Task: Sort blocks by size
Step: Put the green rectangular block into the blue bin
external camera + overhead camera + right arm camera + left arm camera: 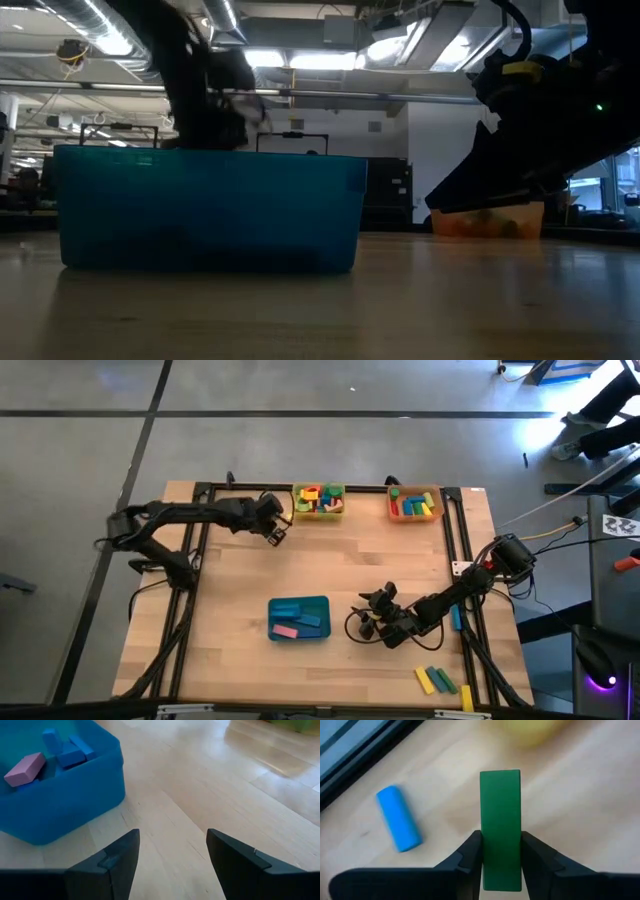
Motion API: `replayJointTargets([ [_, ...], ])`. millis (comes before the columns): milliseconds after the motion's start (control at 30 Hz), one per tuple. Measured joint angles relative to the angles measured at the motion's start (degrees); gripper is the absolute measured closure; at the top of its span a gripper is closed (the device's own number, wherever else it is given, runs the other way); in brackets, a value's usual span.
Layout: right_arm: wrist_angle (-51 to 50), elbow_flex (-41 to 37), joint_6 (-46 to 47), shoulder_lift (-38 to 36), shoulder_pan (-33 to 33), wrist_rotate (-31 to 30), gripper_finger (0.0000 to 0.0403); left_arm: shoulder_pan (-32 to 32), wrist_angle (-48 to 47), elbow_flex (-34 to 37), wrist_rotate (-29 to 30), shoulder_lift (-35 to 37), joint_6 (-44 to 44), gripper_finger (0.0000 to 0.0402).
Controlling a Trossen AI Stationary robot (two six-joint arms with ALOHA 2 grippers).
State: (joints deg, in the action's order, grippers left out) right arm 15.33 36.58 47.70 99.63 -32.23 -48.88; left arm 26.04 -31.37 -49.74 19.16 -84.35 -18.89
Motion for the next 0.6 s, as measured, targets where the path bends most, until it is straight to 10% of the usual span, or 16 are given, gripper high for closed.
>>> replayJointTargets([
  [600, 1.6, 0.0, -1.5, 0.0, 0.1, 0.0, 0.0169, -37.9, 9.8, -0.1, -6.6, 9.6, 2.8, 0.0301],
])
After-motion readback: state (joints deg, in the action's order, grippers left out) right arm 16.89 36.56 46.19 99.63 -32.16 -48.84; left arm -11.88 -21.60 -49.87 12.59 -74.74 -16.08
